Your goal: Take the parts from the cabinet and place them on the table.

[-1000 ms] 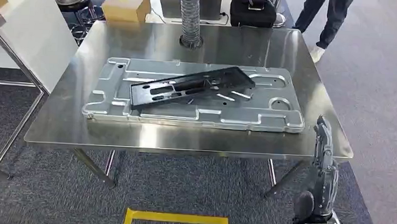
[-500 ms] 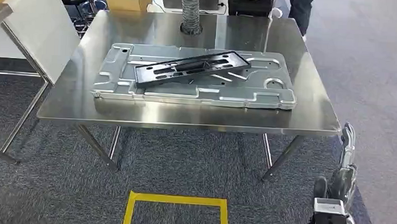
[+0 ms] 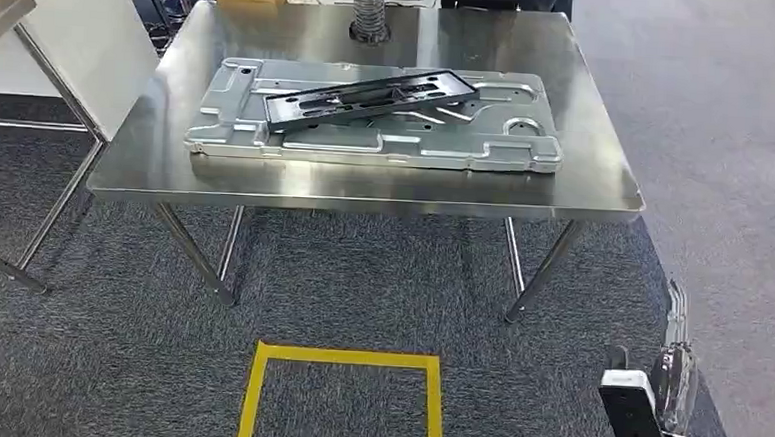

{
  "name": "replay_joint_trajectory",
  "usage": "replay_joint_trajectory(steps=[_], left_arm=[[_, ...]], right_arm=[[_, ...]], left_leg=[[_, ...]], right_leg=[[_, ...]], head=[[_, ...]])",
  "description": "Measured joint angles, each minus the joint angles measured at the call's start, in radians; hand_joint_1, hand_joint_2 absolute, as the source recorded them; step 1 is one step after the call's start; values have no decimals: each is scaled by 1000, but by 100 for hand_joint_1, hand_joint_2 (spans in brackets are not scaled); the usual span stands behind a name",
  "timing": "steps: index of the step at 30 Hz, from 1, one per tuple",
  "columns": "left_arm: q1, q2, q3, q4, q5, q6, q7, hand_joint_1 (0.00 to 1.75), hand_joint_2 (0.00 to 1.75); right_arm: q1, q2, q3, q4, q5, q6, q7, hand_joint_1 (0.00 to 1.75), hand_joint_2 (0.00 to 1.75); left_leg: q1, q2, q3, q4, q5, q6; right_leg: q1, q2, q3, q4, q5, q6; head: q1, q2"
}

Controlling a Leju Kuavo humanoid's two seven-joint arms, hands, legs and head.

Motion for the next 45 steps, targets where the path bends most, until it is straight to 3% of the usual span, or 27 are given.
replay_joint_trajectory(steps=[2,4,5,7,9,10,11,12,15,16,17,19,20,21,22,24,25,27,28,30,32,35,36,38,40,42,45], left_arm=[[3,0,-6,2,0,0,4,0,0],[1,1,-10,3,0,0,5,0,0],[0,1,-13,3,0,0,6,0,0],[-1,1,-20,3,0,-2,10,0,0],[-2,1,-24,3,0,-4,15,0,0],[-5,1,-24,3,0,-4,18,0,0],[-7,7,-25,3,0,-4,20,0,0],[-7,3,-26,3,0,-6,20,0,0],[-5,4,-34,4,0,-7,24,0,0],[-4,1,-36,4,0,-7,25,0,0],[-4,0,-40,4,0,-8,26,0,0],[-4,-1,-43,4,0,-10,26,0,0],[-5,-2,-46,4,0,-13,26,0,0],[-7,-2,-47,4,0,-15,26,0,0],[-8,-3,-48,4,0,-18,26,0,0],[-10,-5,-50,4,0,-20,25,0,0],[-10,-5,-51,4,0,-21,25,0,0],[-12,-3,-56,4,0,-21,26,0,0],[-13,-3,-57,4,0,-21,25,0,0],[-13,-3,-59,4,0,-22,25,0,0],[-10,-3,-66,4,0,-23,25,0,0],[-9,-5,-70,4,0,-24,25,0,0],[-9,-6,-71,4,0,-24,25,0,0],[-9,-6,-72,4,0,-24,25,0,0],[-11,-6,-72,4,0,-24,25,0,0],[-18,-6,-72,4,0,-25,23,0,0],[-19,-6,-73,4,0,-27,22,0,0]], right_arm=[[-22,17,-60,103,33,24,-13,0,0],[-34,27,-109,200,48,56,-25,0,0],[-45,30,-131,250,52,70,-29,0,0],[-90,34,-199,422,80,108,-29,0,0],[-122,29,-285,620,109,125,-8,0,0],[-137,20,-329,731,118,127,2,0,0],[-152,15,-370,816,122,133,20,0,0],[-165,3,-398,890,121,146,62,0,0],[-204,-7,-497,1102,100,220,332,0,0],[-207,-15,-528,1153,97,226,368,0,0],[-206,-12,-547,1192,97,230,384,0,0],[-219,-13,-574,1259,101,251,435,0,0],[-228,-14,-585,1288,108,268,464,0,0],[-234,-14,-592,1306,116,284,483,0,0],[-238,-14,-594,1325,123,299,500,0,0],[-244,-14,-597,1353,135,324,518,0,0],[-248,-14,-598,1363,139,331,521,0,0],[-259,-11,-600,1382,147,344,527,0,0],[-261,-10,-601,1390,152,353,532,0,0],[-262,-9,-602,1403,162,360,544,0,0],[-263,-6,-603,1413,173,369,562,0,0],[-263,-6,-603,1421,181,369,571,0,0],[-263,-6,-603,1424,181,369,571,0,0],[-263,-6,-603,1426,182,369,573,0,0],[-263,-6,-603,1429,182,369,574,0,0],[-266,-4,-603,1433,184,377,578,0,0],[-267,-3,-606,1435,183,395,576,0,0]], left_leg=[[8,-1,-22,47,-90,-11],[9,-1,-50,182,-214,-20],[9,-1,-60,254,-248,-22],[9,-1,-37,303,-207,-17],[4,-1,51,213,-130,-3],[0,-16,125,118,-123,12],[-9,-52,195,21,-158,32],[-7,-49,226,-48,-177,31],[-15,-29,205,-65,-161,35],[1,-16,200,-80,-142,38],[-1,-12,189,-82,-131,44],[-2,1,159,-75,-113,48],[-2,9,142,-69,-103,47],[-1,12,121,-61,-92,44],[2,16,101,-54,-84,41],[8,19,61,-32,-69,31],[11,19,43,-20,-63,24],[8,21,14,5,-54,10],[8,20,11,2,-39,3],[11,20,8,-3,-22,-7],[15,13,-5,18,-68,-18],[17,5,-55,233,-231,-24],[17,4,-65,301,-252,-24],[16,4,-22,292,-203,-17],[14,3,88,146,-141,-3],[3,-2,203,-31,-168,15],[-4,-2,198,-51,-167,18]], right_leg=[[-3,-5,-24,-1,24,-13],[-1,-7,-53,0,47,-18],[1,-7,-70,2,59,-19],[5,-6,-104,7,83,-19],[12,-8,-130,14,98,-16],[13,-2,-139,16,107,-13],[15,-5,-146,18,114,-7],[11,-4,-151,18,127,-4],[7,14,-168,2,169,11],[7,17,-174,7,159,15],[6,16,-186,31,109,21],[-1,15,-224,170,-24,30],[-4,15,-242,253,-68,37],[-8,14,-249,318,-72,42],[-12,13,-238,338,-45,47],[-22,13,-158,259,37,56],[-27,12,-96,177,49,61],[-21,15,13,5,-16,58],[-20,13,3,2,-19,43],[-13,13,-5,6,-8,31],[-19,5,-19,-1,12,7],[-12,2,-50,1,39,-6],[-9,2,-64,3,49,-6],[-5,2,-91,10,65,-6],[-2,4,-113,15,79,-3],[3,5,-123,20,93,6],[-5,3,-133,13,122,27]], head=[[-3,0],[-2,0],[-2,0],[-2,0],[-3,0],[-2,0],[0,0],[-2,0],[-3,0],[-1,0],[1,0],[3,0],[3,0],[3,0],[3,0],[2,0],[3,0],[1,0],[2,0],[2,0],[1,0],[2,0],[2,0],[2,0],[2,0],[2,0],[2,0]])
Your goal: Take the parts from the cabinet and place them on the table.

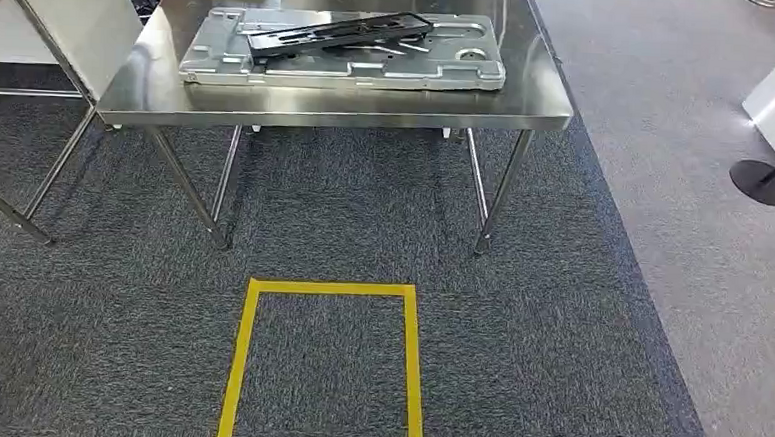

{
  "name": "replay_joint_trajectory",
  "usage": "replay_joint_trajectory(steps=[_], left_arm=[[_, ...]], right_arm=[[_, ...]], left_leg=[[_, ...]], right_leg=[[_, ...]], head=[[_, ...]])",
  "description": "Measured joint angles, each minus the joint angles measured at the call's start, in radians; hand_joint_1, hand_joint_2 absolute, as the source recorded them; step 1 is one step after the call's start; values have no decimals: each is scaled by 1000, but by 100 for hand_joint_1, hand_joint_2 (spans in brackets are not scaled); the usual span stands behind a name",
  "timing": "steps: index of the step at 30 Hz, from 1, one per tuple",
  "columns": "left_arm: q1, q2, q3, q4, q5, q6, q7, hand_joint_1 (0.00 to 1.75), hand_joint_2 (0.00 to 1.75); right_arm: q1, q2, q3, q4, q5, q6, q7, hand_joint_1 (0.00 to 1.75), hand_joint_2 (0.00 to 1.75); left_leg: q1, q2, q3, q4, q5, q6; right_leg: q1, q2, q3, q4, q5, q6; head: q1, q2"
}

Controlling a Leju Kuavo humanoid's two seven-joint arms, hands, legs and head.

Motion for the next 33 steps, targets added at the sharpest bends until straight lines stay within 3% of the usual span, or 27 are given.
replay_joint_trajectory(steps=[1,2,4,5,6,7,8,10,11,12,13,14,16,17,18,20,21,22,23,24,26,27,28,29,33], left_arm=[[2,-1,0,0,0,0,1,0,0],[1,-5,-2,0,0,0,2,0,0],[1,-6,-6,0,0,2,4,0,0],[2,-7,-8,0,0,4,5,0,0],[2,-9,-9,0,0,6,8,0,0],[2,-9,-10,0,0,6,8,0,0],[2,-10,-12,0,0,6,9,0,0],[2,-11,-18,0,0,6,10,0,0],[2,-12,-18,0,0,8,11,0,0],[1,-12,-19,0,0,13,19,0,0],[0,-12,-19,0,0,18,24,0,0],[0,-12,-19,0,0,23,28,0,0],[0,-12,-19,0,0,30,39,0,0],[1,-11,-19,0,0,32,44,0,0],[1,-11,-19,0,0,35,49,0,175],[1,-11,-19,0,0,40,56,0,175],[2,-11,-19,0,0,40,61,0,175],[4,-11,-19,0,0,40,64,0,175],[4,-11,-19,0,0,40,65,0,175],[4,-11,-19,0,0,40,68,0,175],[2,-11,-19,0,0,40,69,0,175],[0,-11,-19,0,0,40,70,0,175],[0,-11,-19,0,0,40,71,0,175],[0,-11,-19,0,0,40,71,0,175],[0,-11,-19,0,0,36,69,0,175]], right_arm=[[1,0,-3,1,-3,6,-4,0,0],[1,0,-6,1,-8,11,-6,0,0],[1,3,-13,5,-15,18,-10,0,0],[1,3,-15,6,-18,23,-10,0,0],[1,5,-19,7,-21,25,-10,0,0],[1,5,-22,8,-21,26,-10,0,0],[1,5,-26,8,-24,26,-10,0,0],[1,5,-28,8,-24,26,-10,0,0],[-1,5,-28,8,-24,26,-10,0,0],[-3,5,-29,8,-25,26,-10,0,0],[-6,5,-31,8,-28,26,-4,0,0],[-7,6,-36,8,-32,25,7,0,175],[-5,6,-45,9,-39,24,27,0,175],[-7,11,-50,11,-41,24,39,0,175],[-7,11,-53,11,-41,22,46,0,175],[-7,12,-58,11,-41,18,60,0,175],[-7,12,-61,11,-40,10,72,0,175],[-7,12,-63,12,-37,4,86,0,175],[-6,12,-67,12,-37,3,94,0,175],[-6,13,-71,13,-37,5,97,0,175],[-6,13,-76,14,-37,6,100,0,175],[-7,13,-77,14,-37,6,100,0,175],[-9,13,-80,14,-37,6,101,0,175],[-9,13,-82,14,-37,6,101,0,0],[-10,14,-88,14,-37,9,95,0,0]], left_leg=[[6,1,-6,-14,11,8],[9,9,-11,-17,23,14],[7,8,-34,-16,40,27],[5,8,-46,-15,48,29],[3,9,-62,-13,59,29],[2,10,-76,-9,69,28],[2,11,-91,-3,75,26],[3,11,-117,15,85,20],[3,10,-127,26,87,17],[-3,10,-140,41,88,12],[-3,11,-146,47,91,7],[-2,11,-147,49,96,0],[-1,10,-148,47,106,-13],[4,7,-153,59,90,-20],[5,5,-170,99,46,-26],[10,5,-225,251,-51,-38],[13,5,-251,328,-82,-44],[17,5,-258,366,-89,-51],[21,5,-240,347,-74,-55],[26,5,-191,274,-37,-60],[38,5,-68,72,36,-70],[37,2,-40,19,13,-74],[34,-4,-47,18,38,-49],[31,-2,-51,21,25,-49],[23,-3,-60,24,33,-39]], right_leg=[[6,0,-2,-2,3,8],[-1,4,-9,14,-22,9],[-3,4,-45,124,-139,13],[-3,4,-70,202,-185,15],[-3,4,-96,290,-214,18],[-3,4,-100,333,-198,19],[-3,4,-82,327,-161,19],[-4,3,12,198,-89,16],[-4,3,74,108,-87,13],[2,2,134,15,-120,7],[2,3,142,-10,-137,-1],[2,3,136,-9,-135,-6],[2,3,132,-13,-124,-23],[-2,-3,128,-16,-115,-33],[-2,-2,120,-16,-110,-40],[-1,-4,105,-15,-98,-44],[0,-4,97,-14,-93,-46],[0,-3,90,-13,-88,-46],[0,-3,85,-11,-85,-44],[-2,-2,82,-8,-83,-42],[-4,-2,79,1,-84,-39],[2,-2,74,6,-85,-35],[6,0,71,12,-85,-29],[5,1,68,11,-82,-25],[0,1,62,10,-76,-15]], head=[[2,0],[1,0],[6,0],[7,0],[6,0],[6,0],[6,0],[7,0],[7,0],[7,0],[5,0],[6,0],[7,0],[8,0],[5,0],[5,0],[5,0],[5,0],[5,0],[5,0],[5,0],[4,0],[8,0],[9,0],[9,0]])
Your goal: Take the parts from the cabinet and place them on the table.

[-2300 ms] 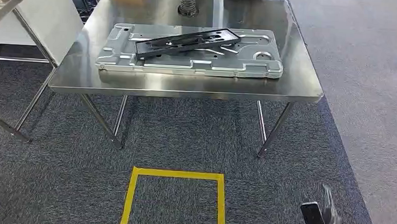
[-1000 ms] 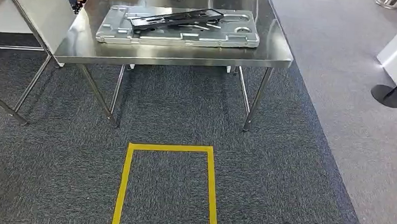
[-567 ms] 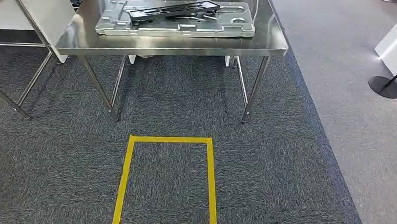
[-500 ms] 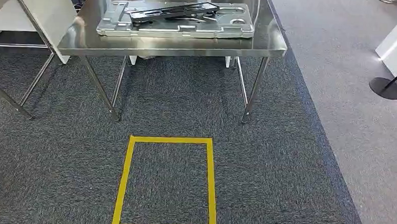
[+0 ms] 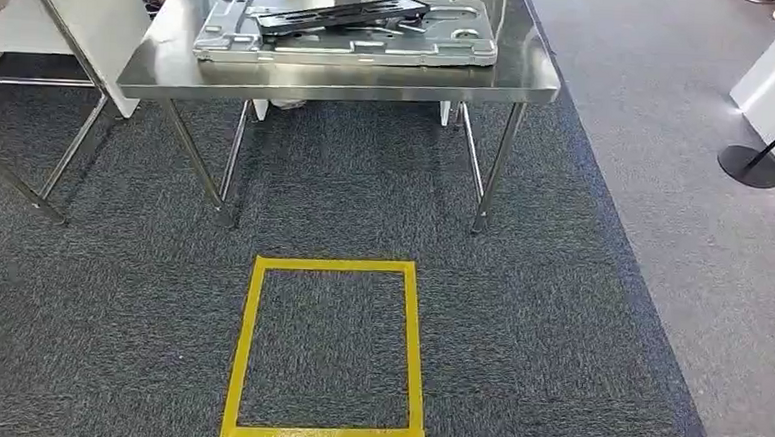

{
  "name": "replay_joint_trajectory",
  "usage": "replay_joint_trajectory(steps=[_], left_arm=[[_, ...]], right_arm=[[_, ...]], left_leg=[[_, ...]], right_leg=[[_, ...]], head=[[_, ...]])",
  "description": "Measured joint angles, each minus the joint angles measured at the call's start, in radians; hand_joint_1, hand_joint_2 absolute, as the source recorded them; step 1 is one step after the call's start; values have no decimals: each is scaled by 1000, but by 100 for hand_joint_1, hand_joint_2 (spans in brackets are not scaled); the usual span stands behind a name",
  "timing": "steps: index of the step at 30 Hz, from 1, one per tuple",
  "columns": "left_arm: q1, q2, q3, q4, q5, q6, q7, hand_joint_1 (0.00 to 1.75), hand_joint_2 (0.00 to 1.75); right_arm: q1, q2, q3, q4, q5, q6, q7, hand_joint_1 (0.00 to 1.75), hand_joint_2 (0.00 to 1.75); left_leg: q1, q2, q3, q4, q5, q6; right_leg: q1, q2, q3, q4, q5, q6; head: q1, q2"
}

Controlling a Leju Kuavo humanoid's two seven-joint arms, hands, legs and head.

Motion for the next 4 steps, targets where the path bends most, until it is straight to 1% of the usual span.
replay_joint_trajectory(steps=[4], left_arm=[[-1,0,3,0,0,0,-10,0,175]], right_arm=[[0,1,-10,0,0,0,-8,0,0]], left_leg=[[-4,0,-5,4,2,4]], right_leg=[[-3,0,-3,0,4,6]], head=[[0,0]])
